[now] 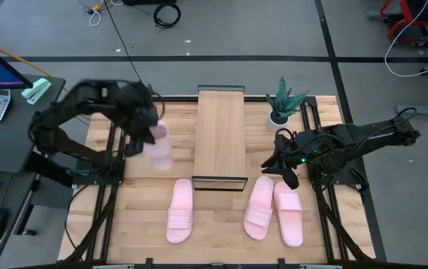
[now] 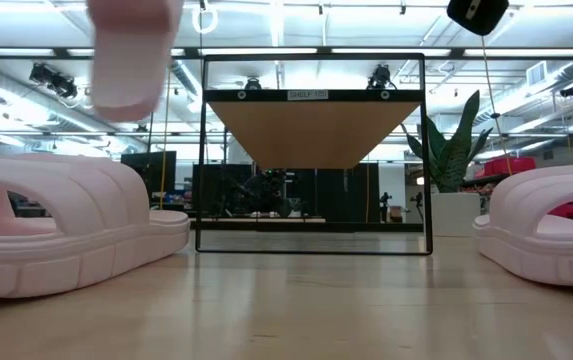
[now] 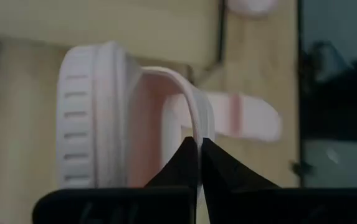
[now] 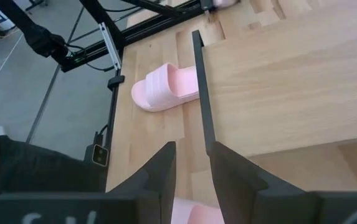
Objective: Pick and place slides into the shelf
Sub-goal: Put the pink slide on the shelf
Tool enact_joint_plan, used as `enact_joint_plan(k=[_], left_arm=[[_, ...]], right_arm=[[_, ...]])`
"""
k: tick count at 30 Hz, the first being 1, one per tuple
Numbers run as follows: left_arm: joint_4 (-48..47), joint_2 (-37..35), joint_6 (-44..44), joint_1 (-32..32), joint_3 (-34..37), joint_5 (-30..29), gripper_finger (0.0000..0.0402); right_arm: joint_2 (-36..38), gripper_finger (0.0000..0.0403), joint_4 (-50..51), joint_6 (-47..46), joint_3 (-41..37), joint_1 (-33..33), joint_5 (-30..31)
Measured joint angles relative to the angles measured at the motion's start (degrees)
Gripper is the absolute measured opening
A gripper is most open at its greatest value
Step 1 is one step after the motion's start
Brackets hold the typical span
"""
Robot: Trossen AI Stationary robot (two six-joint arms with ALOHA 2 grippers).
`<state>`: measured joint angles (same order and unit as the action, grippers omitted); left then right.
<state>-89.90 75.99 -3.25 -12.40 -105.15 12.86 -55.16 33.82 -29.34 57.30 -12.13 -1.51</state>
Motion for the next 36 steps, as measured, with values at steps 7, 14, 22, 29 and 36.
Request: enact_joint_plan(k=[7,14,22,29,36], left_arm=[[6.16,0.26,-7.83,-2.92,-5.77,-1.67,0.0009],[5.2,6.19,-15.25,-2.98,-10.14,-1.7,0.0008],[-0.15,16.82,-26.43,-5.63,-18.69,-3.02,0.0008],[-0.01,22.77,-35.24,-9.35,-28.87,-6.06,0.0008],[0.81,23.86,-38.6,-11.57,-29.07,-9.57,0.0008]], right_arm=[[0.0,0.0105,-2.7,0.0,0.0,-0.02,2.24],[0.02,0.0105,-4.86,-0.02,0.0,-0.02,5.3],[0.02,0.0105,-6.69,-0.3,0.0,-0.02,6.92],[0.02,0.0105,-6.93,-0.7,0.0,-0.02,9.23],[0.02,0.0105,-6.96,-0.6,0.0,-0.02,13.18]])
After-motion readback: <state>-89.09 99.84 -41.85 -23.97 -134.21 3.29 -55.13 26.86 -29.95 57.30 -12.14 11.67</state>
